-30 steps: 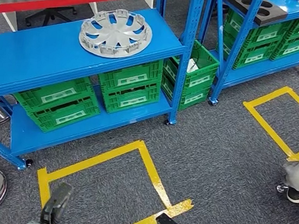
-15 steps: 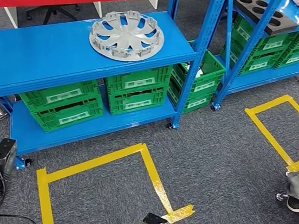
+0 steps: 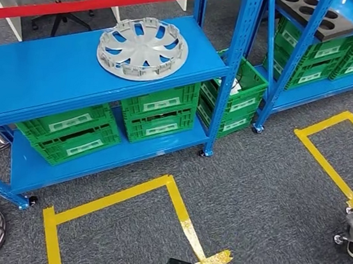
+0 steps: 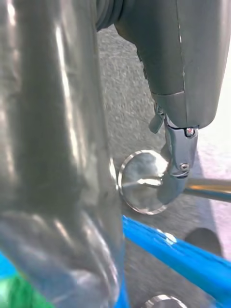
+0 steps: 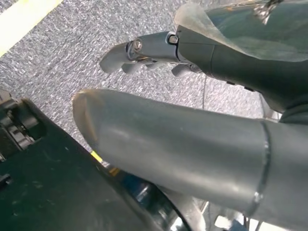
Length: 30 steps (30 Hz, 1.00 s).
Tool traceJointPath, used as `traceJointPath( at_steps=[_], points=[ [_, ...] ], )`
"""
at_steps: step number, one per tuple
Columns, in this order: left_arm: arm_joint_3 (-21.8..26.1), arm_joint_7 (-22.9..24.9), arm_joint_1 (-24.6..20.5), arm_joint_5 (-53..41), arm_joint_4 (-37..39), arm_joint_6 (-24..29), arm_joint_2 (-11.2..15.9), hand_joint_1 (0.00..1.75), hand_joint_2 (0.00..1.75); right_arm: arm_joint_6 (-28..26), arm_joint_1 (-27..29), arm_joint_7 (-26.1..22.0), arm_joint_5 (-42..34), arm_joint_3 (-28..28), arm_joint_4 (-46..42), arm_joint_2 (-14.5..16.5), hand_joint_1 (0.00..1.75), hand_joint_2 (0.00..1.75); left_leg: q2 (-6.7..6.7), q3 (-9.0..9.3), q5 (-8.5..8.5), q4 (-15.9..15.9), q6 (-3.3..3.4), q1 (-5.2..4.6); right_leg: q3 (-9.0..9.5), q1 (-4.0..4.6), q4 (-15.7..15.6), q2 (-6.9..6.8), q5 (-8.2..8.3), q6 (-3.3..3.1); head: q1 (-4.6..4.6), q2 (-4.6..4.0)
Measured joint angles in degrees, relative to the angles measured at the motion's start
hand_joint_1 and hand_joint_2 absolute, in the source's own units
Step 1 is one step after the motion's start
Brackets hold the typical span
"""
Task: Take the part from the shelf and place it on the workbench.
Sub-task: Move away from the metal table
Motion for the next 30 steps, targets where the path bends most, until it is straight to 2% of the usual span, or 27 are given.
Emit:
traceJointPath(
  at_steps=[1, 2, 4, 5, 6, 8, 10, 11, 12, 14, 15, 16, 17, 18, 19, 20, 21, 22, 24, 26, 27, 30],
  points=[
    [0.2, 0.0, -0.2, 0.2, 0.0, -0.5, 0.5, 0.0, 0.0, -0.1, 0.0, 0.0, 0.1, 0.1, 0.0, 0.0, 0.0, 0.0, 0.01, -0.6, 0.57, 0.0, -0.28, 0.17, 0.65, -0.11, 0.0, 0.05, -0.46, 0.07, 0.01, 0.0],
    [0.4, -0.4, -0.1, 0.4, 0.0, -1.1, 0.7, 0.0, 0.0, -0.4, 0.1, -0.1, 0.1, 0.3, 0.0, 0.0, 0.0, 0.0, 0.03, -0.43, 2.52, -2.0, -0.54, 0.37, 1.44, -0.25, 0.0, 0.12, -0.97, 0.2, -0.01, 0.0],
    [0.8, -1.9, 1.0, 1.3, 0.1, -2.6, 0.7, 0.0, 0.0, -0.9, 0.0, -0.2, 0.0, 0.4, 0.0, 0.0, 0.0, 0.0, 0.29, 1.04, 8.54, -9.0, -0.98, 0.76, 2.82, -0.51, 0.0, 0.27, -2.06, 0.72, 0.0, 0.0],
    [1.1, -2.7, 1.8, 1.7, 0.2, -3.6, 0.5, 0.0, 0.0, -1.3, 0.0, -0.3, -0.1, 0.5, 0.0, 0.0, 0.0, 0.0, 0.56, 1.6, 10.31, -12.3, -0.96, 0.71, 3.27, -0.56, -0.1, 0.38, -2.47, 1.07, -0.11, -0.01],
    [1.4, -3.3, 2.7, 2.2, 0.3, -4.7, 0.1, 0.0, 0.0, -1.7, 0.0, -0.4, -0.3, 0.5, 0.0, 0.0, 0.0, 0.0, 0.78, 1.86, 11.4, -14.2, -0.66, 0.59, 3.47, -0.54, -0.1, 0.45, -2.83, 1.45, -0.08, -0.01],
    [2.0, -4.4, 4.7, 2.9, 0.6, -6.9, -1.0, 0.0, 0.0, -2.5, -0.1, -0.9, -0.8, 0.5, 0.0, 0.0, 0.0, 0.0, 1.0, 1.89, 11.13, -15.2, 0.24, 0.27, 3.67, -0.45, 0.1, 0.53, -3.28, 2.12, 0.14, -0.02],
    [2.3, -5.1, 6.7, 3.3, 0.7, -8.1, -2.0, 0.0, 0.0, -3.0, -0.1, -1.3, -1.2, 0.5, 0.0, 0.1, 0.0, 0.0, 0.94, 2.31, 11.08, -15.2, 0.95, 0.43, 2.66, -0.44, 1.8, 0.46, -3.51, 2.6, 0.53, -0.02],
    [2.4, -5.3, 7.4, 3.4, 0.8, -8.3, -2.4, 0.0, 0.0, -3.2, -0.1, -1.4, -1.3, 0.5, 0.0, 0.1, 0.0, 0.0, 0.91, 2.6, 10.89, -15.3, 1.28, 0.51, 1.19, -0.43, 4.1, 0.41, -3.72, 2.79, 0.63, -0.02],
    [2.6, -5.4, 7.8, 3.5, 0.8, -8.4, -2.7, 0.0, 0.0, -3.3, -0.1, -1.4, -1.4, 0.5, 0.0, 0.1, 0.0, 0.0, 0.9, 2.86, 10.63, -15.4, 1.63, 0.55, -1.12, -0.42, 7.5, 0.36, -4.34, 2.93, 0.71, -0.02],
    [3.0, -5.4, 8.6, 3.5, 0.9, -8.6, -3.3, 0.0, 0.0, -3.3, 0.0, -1.5, -1.5, 0.5, 0.0, 0.1, 0.0, 0.0, 0.83, 3.39, 10.01, -15.4, 2.18, 0.46, -6.66, -0.35, 15.2, 0.31, -6.77, 3.04, 0.9, -0.02],
    [3.1, -5.4, 8.9, 3.5, 0.9, -8.8, -3.5, 0.0, 0.0, -3.3, 0.1, -1.5, -1.5, 0.5, 0.0, 0.1, 0.0, 0.0, 0.76, 3.79, 9.62, -15.4, 2.32, 0.39, -8.92, -0.31, 17.6, 0.31, -7.69, 2.99, 0.94, -0.02],
    [3.2, -5.4, 9.2, 3.5, 0.9, -8.8, -3.8, 0.0, 0.0, -3.3, 0.2, -1.5, -1.5, 0.5, 0.0, 0.1, 0.0, 0.0, 0.67, 4.31, 9.19, -15.4, 2.37, 0.3, -10.19, -0.25, 18.2, 0.31, -7.62, 2.85, 0.97, -0.02],
    [3.2, -5.4, 9.5, 3.5, 0.9, -8.9, -4.0, 0.0, 0.0, -3.3, 0.2, -1.5, -1.5, 0.5, 0.0, 0.1, 0.0, 0.0, 0.55, 4.95, 8.71, -15.4, 2.37, 0.23, -10.38, -0.15, 16.7, 0.32, -6.24, 2.58, 0.99, -0.02],
    [3.3, -5.4, 9.6, 3.5, 0.9, -8.9, -4.1, 0.0, 0.0, -3.3, 0.3, -1.5, -1.5, 0.5, 0.0, 0.1, 0.0, 0.0, 0.46, 5.64, 8.22, -15.4, 2.33, 0.18, -9.55, 0.0, 13.5, 0.33, -3.75, 2.21, 1.0, -0.02],
    [3.3, -5.4, 9.7, 3.5, 0.9, -8.9, -4.3, 0.0, 0.0, -3.3, 0.3, -1.5, -1.5, 0.5, 0.0, 0.1, 0.0, 0.0, 0.37, 6.28, 7.7, -15.5, 2.23, 0.14, -8.28, 0.22, 9.4, 0.36, -0.63, 1.73, 1.02, -0.02],
    [3.4, -5.4, 9.7, 3.5, 0.9, -8.9, -4.4, 0.0, 0.0, -3.3, 0.3, -1.5, -1.5, 0.5, 0.0, 0.1, 0.0, 0.0, 0.28, 6.83, 7.17, -15.4, 2.06, 0.05, -7.06, 0.43, 5.6, 0.39, 1.37, 1.3, 1.0, -0.02],
    [3.5, -5.4, 9.7, 3.5, 0.9, -8.9, -4.5, 0.0, 0.0, -3.3, 0.3, -1.5, -1.5, 0.5, 0.0, 0.1, 0.0, 0.0, 0.22, 7.16, 6.69, -15.5, 1.8, -0.05, -5.97, 0.57, 3.0, 0.4, 2.51, 1.0, 0.98, -0.02],
    [3.5, -5.4, 9.7, 3.5, 1.0, -9.0, -4.6, 0.0, 0.0, -3.3, 0.3, -1.5, -1.5, 0.5, 0.0, 0.1, 0.0, 0.0, 0.16, 7.46, 6.37, -15.4, 1.5, -0.13, -5.31, 0.66, 1.6, 0.43, 2.9, 0.76, 0.98, -0.02],
    [3.5, -5.4, 9.7, 3.5, 1.0, -9.0, -4.7, 0.0, 0.0, -3.3, 0.3, -1.5, -1.5, 0.5, 0.0, 0.2, 0.0, 0.0, 0.16, 7.96, 5.92, -15.4, 0.93, -0.21, -4.26, 0.54, 1.2, 0.43, 2.38, 0.34, 0.97, -0.02],
    [3.6, -5.4, 9.7, 3.5, 1.0, -9.1, -4.6, 0.0, 0.0, -3.3, 0.3, -1.5, -1.5, 0.5, 0.0, 0.2, 0.0, 0.0, 0.25, 7.52, 5.22, -13.5, 0.42, -0.13, -3.21, 0.31, 1.0, 0.47, 2.02, -0.26, 0.86, -0.02],
    [3.6, -5.4, 9.6, 3.6, 1.0, -9.1, -4.6, 0.0, 0.0, -3.3, 0.2, -1.5, -1.5, 0.5, 0.0, 0.2, 0.0, 0.0, 0.3, 6.29, 4.29, -11.0, 0.15, -0.07, -2.68, 0.2, 1.0, 0.49, 1.7, -0.45, 0.8, -0.02],
    [3.6, -5.1, 9.7, 3.6, 1.0, -9.4, -4.8, 0.0, 0.0, -3.4, 0.2, -1.5, -1.5, 0.5, 0.0, 0.2, 0.0, 0.0, 0.32, 0.51, 0.47, -1.2, -0.47, 0.13, -1.18, 0.22, 0.9, 0.53, 0.37, -0.61, 0.77, -0.02]
  ],
)
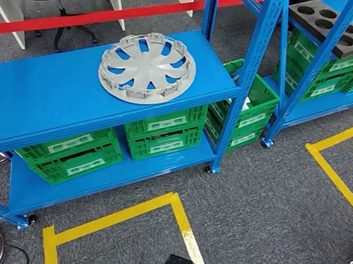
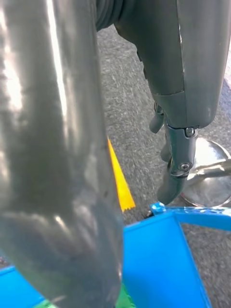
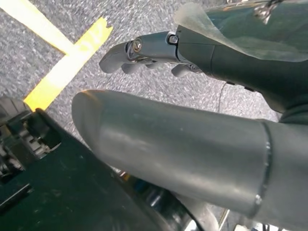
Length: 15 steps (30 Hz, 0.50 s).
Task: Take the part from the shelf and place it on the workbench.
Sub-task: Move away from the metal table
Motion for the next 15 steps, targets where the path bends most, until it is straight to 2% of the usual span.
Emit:
traceJointPath(
  at_steps=[1, 2, 4, 6, 7, 8, 11, 13, 15],
  points=[
    [0.0, 0.1, 0.2, 0.0, 0.0, -0.1, -0.1, 0.0, 0.0, -0.1, 0.1, 0.0, 0.0, 0.0, 0.0, 0.0, 0.0, 0.0, 0.0, -1.2, -0.05, 1.1, -0.07, 0.04, 0.64, 0.02, 0.0, 0.02, -0.48, 0.0, -0.01, 0.0],
    [0.0, 0.1, 0.3, 0.0, 0.0, -0.4, -0.2, 0.0, 0.0, -0.2, 0.1, 0.0, 0.0, 0.0, 0.0, 0.0, 0.0, 0.0, 0.0, -1.54, 1.19, 0.3, -0.03, 0.05, 1.37, 0.05, 0.0, 0.05, -0.96, 0.02, -0.01, 0.0],
    [0.0, -0.3, 0.8, 0.1, 0.0, -2.1, -0.4, 0.0, 0.0, -0.7, 0.3, -0.3, -0.5, -0.1, 0.0, 0.0, 0.0, 0.0, 0.03, -0.12, 6.8, -6.2, 0.32, -0.02, 2.73, 0.1, 0.0, 0.05, -1.93, 0.16, 0.01, 0.0],
    [0.0, -1.5, 2.0, 0.1, 0.0, -4.5, -1.1, 0.0, 0.0, -1.5, 0.4, -0.8, -1.4, -0.2, 0.1, 0.0, 0.0, 0.0, 0.13, 1.08, 10.38, -11.8, 1.01, -0.5, 3.64, 0.04, -0.1, 0.12, -2.58, 0.55, 0.02, 0.0],
    [0.0, -2.4, 3.0, 0.0, 0.1, -5.5, -1.7, 0.0, 0.0, -2.0, 0.5, -0.8, -1.8, -0.3, 0.1, 0.0, 0.0, 0.0, 0.18, 1.23, 11.03, -13.0, 1.39, -0.8, 3.76, -0.04, -0.2, 0.21, -2.82, 0.88, -0.01, 0.0],
    [0.0, -3.5, 4.2, -0.2, 0.1, -6.3, -2.5, 0.0, 0.0, -2.5, 0.6, -0.7, -2.2, -0.5, 0.1, 0.1, 0.0, 0.0, 0.2, 1.18, 10.85, -13.3, 1.75, -1.06, 4.04, -0.1, -0.3, 0.3, -2.96, 1.24, -0.05, 0.0],
    [-0.2, -7.9, 8.6, -1.7, 0.1, -8.3, -6.2, 0.0, 0.0, -4.6, 0.8, -0.4, -3.9, -1.3, 0.1, 0.2, 0.0, 0.0, 0.23, 2.17, 11.27, -14.6, 2.63, -0.8, 3.86, -0.05, 0.4, 0.24, -4.35, 2.39, 0.0, 0.01],
    [-0.6, -10.5, 12.0, -3.2, 0.1, -9.3, -9.0, 0.0, 0.0, -6.3, 0.8, -0.6, -5.2, -2.2, 0.1, 0.2, 0.0, 0.0, 0.33, 2.81, 11.01, -15.0, 3.2, -0.56, 1.29, -0.12, 5.3, 0.04, -6.94, 2.92, 0.17, 0.0],
    [-1.4, -12.7, 15.5, -4.6, 0.1, -9.9, -11.6, 0.0, 0.0, -7.5, 1.2, -0.7, -6.3, -3.3, 0.1, 0.1, 0.0, 0.0, 0.43, 3.06, 10.54, -15.0, 3.61, -0.58, -3.02, -0.21, 12.8, -0.02, -9.5, 3.3, 0.24, 0.0]
  ],
)
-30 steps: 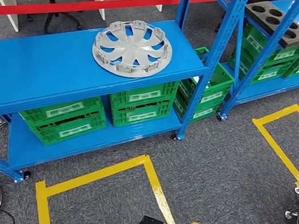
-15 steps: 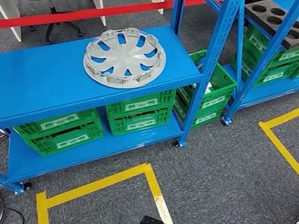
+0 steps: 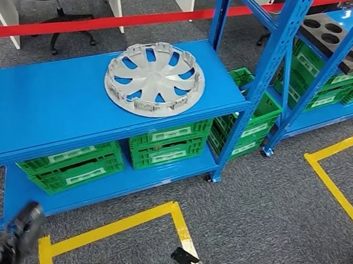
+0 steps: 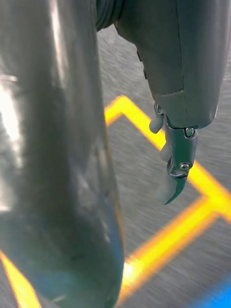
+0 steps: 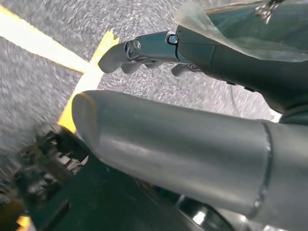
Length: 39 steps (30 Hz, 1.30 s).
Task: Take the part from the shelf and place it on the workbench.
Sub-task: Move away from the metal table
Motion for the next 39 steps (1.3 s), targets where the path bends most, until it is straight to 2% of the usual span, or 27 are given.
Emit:
traceJointPath(
  at_steps=[1, 2, 3, 4, 6, 7, 10, 12, 14, 16, 17, 18, 19, 21, 22, 23, 25, 27, 28, 29, 31, 32, 33, 34, 35, 37, 39],
  points=[
    [-0.4, -0.7, 1.6, -0.6, 0.0, -0.1, -1.2, 0.0, 0.44, -0.3, 0.3, -0.1, -0.4, -0.5, 0.0, 0.0, 0.0, 0.0, 0.01, 0.15, -0.23, 0.1, 0.09, -0.02, -1.53, -0.01, 2.1, -0.01, -0.09, 0.13, 0.0, 0.0],
    [-0.9, -1.3, 2.9, -1.1, 0.0, -0.2, -2.1, 0.0, 0.87, -0.4, 0.7, -0.1, -0.7, -1.1, 0.0, -0.1, 0.0, 0.0, -0.05, 0.34, -0.47, 0.1, 0.1, -0.01, -2.03, 0.0, 2.0, -0.03, 1.0, 0.19, 0.04, 0.0],
    [-1.2, -1.5, 3.8, -1.4, 0.0, -0.4, -2.7, 0.0, 1.31, -0.4, 1.0, -0.1, -0.9, -1.5, 0.0, -0.1, 0.0, 0.0, -0.16, 0.58, -0.72, 0.2, 0.05, 0.0, -1.29, -0.01, -0.4, -0.04, 3.13, 0.17, 0.06, 0.0],
    [-1.4, -1.5, 4.4, -1.5, 0.0, -0.6, -3.2, 0.0, 1.75, -0.4, 1.2, -0.1, -1.0, -1.8, 0.0, -0.1, 0.0, 0.44, -0.3, 0.82, -1.02, 0.4, -0.07, 0.02, 0.25, -0.02, -4.4, -0.05, 5.57, 0.09, 0.08, 0.0],
    [-1.8, -1.2, 4.8, -1.6, 0.0, -1.0, -3.7, 0.0, 1.75, -0.3, 1.2, -0.1, -1.1, -2.3, 0.0, -0.1, 0.0, 1.31, -0.53, 1.03, -1.55, 0.8, -0.56, -0.15, 3.39, 0.01, -10.9, 0.01, 8.11, -0.24, 0.09, 0.0],
    [-1.9, -0.9, 4.9, -1.7, 0.0, -1.2, -3.8, 0.0, 1.75, -0.4, 1.2, 0.1, -1.1, -2.5, 0.0, -0.1, 0.0, 1.75, -0.59, 1.04, -1.71, 0.9, -0.8, -0.24, 4.26, 0.05, -12.5, 0.07, 8.26, -0.45, 0.05, 0.0],
    [-2.2, -0.5, 5.3, -1.9, -0.1, -1.4, -4.0, 0.0, 1.75, -0.6, 1.7, 0.9, -1.6, -2.9, 0.0, -0.2, 0.0, 1.75, -0.64, 1.16, -1.76, 0.8, -1.31, -0.28, 4.77, 0.1, -12.9, 0.17, 8.0, -1.11, -0.01, 0.0],
    [-2.7, -0.6, 5.9, -1.4, -0.2, -1.0, -4.0, 0.0, 1.75, -1.2, 2.2, 1.1, -3.2, -2.8, -0.1, -0.4, 0.0, 1.75, -0.61, 0.94, -2.61, 1.7, -1.8, -0.21, 4.96, -0.15, -13.1, 0.06, 8.11, -1.65, -0.06, 0.0],
    [-3.4, -1.0, 6.8, -0.4, -0.3, -0.2, -4.1, 0.0, 1.75, -2.0, 2.7, 0.9, -6.0, -2.5, -0.6, -0.8, 0.0, 1.75, -0.54, -0.97, -5.65, 6.4, -2.44, -0.01, 5.16, -0.35, -13.2, -0.1, 8.12, -2.22, -0.21, 0.0],
    [-3.9, -1.6, 7.8, 0.8, -0.3, 0.8, -4.2, 0.0, 1.75, -2.9, 3.1, 0.4, -9.3, -2.0, -1.4, -1.4, 0.0, 1.75, -0.52, -4.51, -9.51, 14.6, -2.89, 0.22, 5.24, -0.33, -13.2, -0.21, 8.04, -2.45, -0.28, 0.0],
    [-4.3, -1.9, 8.6, 1.3, -0.3, 1.2, -4.3, 0.0, 1.75, -3.3, 3.1, 0.1, -10.9, -1.6, -1.9, -1.7, 0.0, 1.75, -0.51, -5.76, -10.34, 17.4, -2.99, 0.31, 5.3, -0.32, -13.2, -0.24, 8.0, -2.47, -0.27, 0.0],
    [-4.6, -2.3, 9.3, 2.0, -0.3, 1.7, -4.3, 0.0, 1.75, -3.8, 3.2, -0.2, -12.6, -1.2, -2.6, -2.1, 0.0, 1.75, -0.51, -6.15, -10.06, 18.2, -3.02, 0.37, 5.38, -0.32, -13.2, -0.26, 7.95, -2.47, -0.28, 0.0],
    [-4.9, -2.6, 10.2, 2.6, -0.3, 2.2, -4.4, 0.0, 1.75, -4.2, 3.2, -0.5, -14.2, -0.9, -3.3, -2.4, 0.0, 1.75, -0.5, -5.32, -8.55, 16.5, -2.95, 0.41, 5.52, -0.32, -13.2, -0.24, 7.9, -2.44, -0.27, 0.0],
    [-5.5, -3.2, 11.7, 3.7, -0.3, 3.2, -4.4, 0.0, 1.75, -5.0, 3.2, -1.0, -17.2, 0.0, -4.9, -3.0, 0.0, 1.75, -0.46, -1.48, -4.34, 8.4, -2.55, 0.42, 5.87, -0.32, -13.2, -0.21, 7.74, -2.23, -0.29, 0.0],
    [-5.8, -3.5, 12.3, 4.2, -0.3, 3.6, -4.4, 0.0, 1.75, -5.4, 3.2, -1.3, -18.7, 0.5, -5.7, -3.2, 0.0, 1.75, -0.44, 0.36, -3.03, 4.6, -2.29, 0.33, 5.97, -0.22, -13.1, -0.21, 7.63, -2.0, -0.27, 0.0],
    [-6.2, -3.8, 12.8, 4.8, -0.3, 4.1, -4.4, 0.0, 1.75, -5.8, 3.2, -1.6, -20.3, 1.0, -6.3, -3.5, 0.0, 1.75, -0.43, 1.52, -2.43, 2.2, -2.05, 0.21, 5.99, -0.15, -13.1, -0.25, 7.56, -1.72, -0.24, 0.0],
    [-6.9, -4.5, 13.9, 6.1, -0.3, 5.2, -4.5, 0.0, 1.75, -6.6, 3.5, -2.2, -23.7, 2.3, -7.3, -4.2, 0.0, 1.75, -0.47, 2.08, -2.57, 0.9, -1.59, -0.11, 5.95, -0.1, -13.2, -0.32, 7.55, -0.99, -0.2, 0.0],
    [-7.5, -5.3, 14.8, 7.4, -0.4, 6.2, -4.5, 0.0, 0.87, -7.4, 4.3, -2.9, -27.2, 3.6, -8.1, -5.0, 0.0, 1.75, -0.43, 2.18, -2.26, 0.5, -0.86, 0.0, 5.74, -0.25, -12.9, -0.31, 7.15, -0.25, -0.19, 0.0],
    [-7.9, -5.6, 15.0, 8.0, -0.7, 6.7, -4.6, 0.0, 0.44, -7.8, 4.9, -3.2, -28.7, 4.2, -8.2, -5.4, 0.0, 1.75, -0.38, 2.27, -2.09, 0.2, -0.47, 0.12, 5.24, -0.29, -11.9, -0.29, 6.33, 0.05, -0.1, 0.0],
    [-8.2, -5.9, 15.0, 8.6, -1.1, 7.2, -4.7, 0.0, 0.0, -8.2, 5.5, -3.5, -30.4, 4.8, -8.4, -5.8, 0.0, 1.31, -0.33, 2.34, -1.94, 0.0, -0.17, 0.25, 4.17, -0.32, -9.6, -0.27, 4.88, 0.29, 0.01, 0.0],
    [-8.8, -6.6, 14.9, 9.7, -2.3, 8.2, -4.8, 0.0, 0.0, -8.9, 7.1, -4.0, -33.5, 6.0, -8.4, -6.6, 0.0, 0.44, -0.3, 2.32, -1.95, 0.0, 0.09, 0.24, 0.77, -0.39, -2.3, -0.27, 1.23, 0.61, 0.2, 0.0],
    [-9.1, -6.9, 14.8, 10.2, -3.1, 8.7, -4.8, 0.0, 0.0, -9.3, 8.0, -4.2, -34.9, 6.5, -8.3, -6.9, 0.0, 0.0, -0.29, 2.32, -1.97, 0.0, 0.13, 0.22, -0.91, -0.42, 1.1, -0.27, -0.03, 0.73, 0.23, 0.0],
    [-9.3, -7.2, 14.6, 10.8, -4.0, 9.1, -4.8, 0.0, 0.0, -9.6, 9.1, -4.4, -36.4, 7.0, -8.0, -7.2, 0.0, 0.0, -0.3, 2.34, -2.01, 0.0, 0.16, 0.2, -1.77, -0.42, 2.8, -0.28, -0.14, 0.79, 0.24, 0.0],
    [-9.6, -7.5, 14.3, 11.3, -5.0, 9.5, -4.9, 0.0, 0.0, -10.0, 10.1, -4.7, -37.7, 7.6, -7.8, -7.5, 0.0, 0.0, -0.32, 2.39, -2.05, 0.0, 0.15, 0.2, -1.52, -0.42, 2.2, -0.28, 0.91, 0.8, 0.25, 0.0],
    [-9.9, -7.8, 14.0, 11.8, -6.0, 9.9, -4.9, 0.0, 0.0, -10.3, 11.2, -4.9, -39.0, 8.0, -7.4, -7.8, 0.0, 0.0, -0.37, 2.49, -2.13, 0.0, 0.08, 0.21, -0.11, -0.43, -0.8, -0.3, 2.84, 0.75, 0.26, 0.0],
    [-10.5, -8.4, 13.3, 12.7, -8.1, 10.7, -5.1, 0.0, 0.0, -10.9, 12.9, -5.3, -41.5, 9.1, -6.7, -8.5, 0.0, 0.0, -0.45, 2.63, -2.42, 0.2, -0.33, 0.1, 4.09, -0.42, -9.2, -0.28, 6.28, 0.49, 0.26, 0.0],
    [-11.0, -8.9, 12.9, 13.7, -9.8, 11.5, -5.1, 0.0, 0.0, -11.6, 14.4, -5.9, -44.2, 10.2, -6.2, -9.0, 0.0, 0.0, -0.46, 2.59, -2.64, 0.5, -0.85, -0.13, 6.34, -0.38, -13.2, -0.15, 7.18, 0.02, 0.16, 0.0]
  ],
)
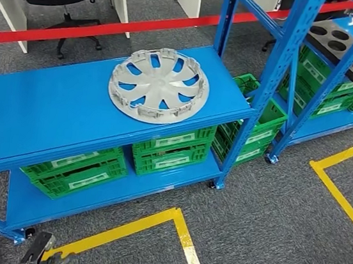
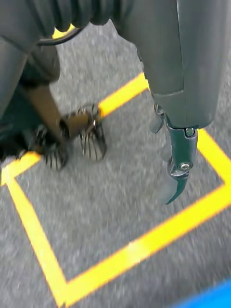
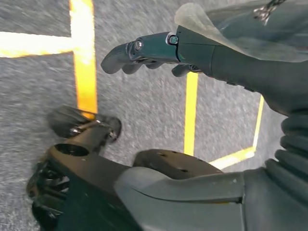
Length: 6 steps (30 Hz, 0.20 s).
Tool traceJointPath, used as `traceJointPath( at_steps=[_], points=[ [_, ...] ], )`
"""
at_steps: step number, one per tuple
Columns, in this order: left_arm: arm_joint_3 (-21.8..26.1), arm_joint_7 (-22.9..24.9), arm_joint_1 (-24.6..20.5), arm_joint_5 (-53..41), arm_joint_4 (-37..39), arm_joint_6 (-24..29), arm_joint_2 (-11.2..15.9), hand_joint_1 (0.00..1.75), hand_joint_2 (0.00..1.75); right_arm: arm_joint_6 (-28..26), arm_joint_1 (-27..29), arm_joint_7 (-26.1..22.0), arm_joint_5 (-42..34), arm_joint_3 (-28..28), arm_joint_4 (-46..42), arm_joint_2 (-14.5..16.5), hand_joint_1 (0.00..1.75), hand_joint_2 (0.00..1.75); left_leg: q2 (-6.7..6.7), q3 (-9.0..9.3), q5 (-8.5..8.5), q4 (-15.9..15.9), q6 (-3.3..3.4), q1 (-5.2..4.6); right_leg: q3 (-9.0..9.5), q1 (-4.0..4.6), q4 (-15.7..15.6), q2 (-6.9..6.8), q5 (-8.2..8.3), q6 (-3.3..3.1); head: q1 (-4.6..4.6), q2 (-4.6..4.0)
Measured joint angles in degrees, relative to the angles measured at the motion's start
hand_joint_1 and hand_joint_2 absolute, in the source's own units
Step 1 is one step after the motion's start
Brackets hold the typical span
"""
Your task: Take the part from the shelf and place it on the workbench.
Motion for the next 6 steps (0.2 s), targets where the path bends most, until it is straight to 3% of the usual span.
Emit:
traceJointPath(
  at_steps=[3, 6],
  points=[
    [-1.0, -0.9, 0.6, 1.7, -1.2, 1.4, 0.0, 0.0, 0.0, -1.2, 1.7, -0.9, -4.6, 1.7, 0.0, -0.9, 0.0, 0.0, -0.03, 0.02, -0.35, 0.1, -0.65, -0.06, 0.29, -0.09, -0.3, -0.03, 0.05, -0.76, -0.02, 0.0],
    [-1.8, -1.6, 2.4, 3.1, -1.3, 2.5, -0.1, 0.0, 0.0, -2.3, 1.4, -1.7, -8.4, 2.9, -1.4, -1.7, 0.0, 0.0, -0.02, -1.46, -3.4, 4.2, -1.45, 0.18, 0.4, -0.34, -0.6, -0.22, 0.16, -1.66, -0.17, 0.0]
  ],
)
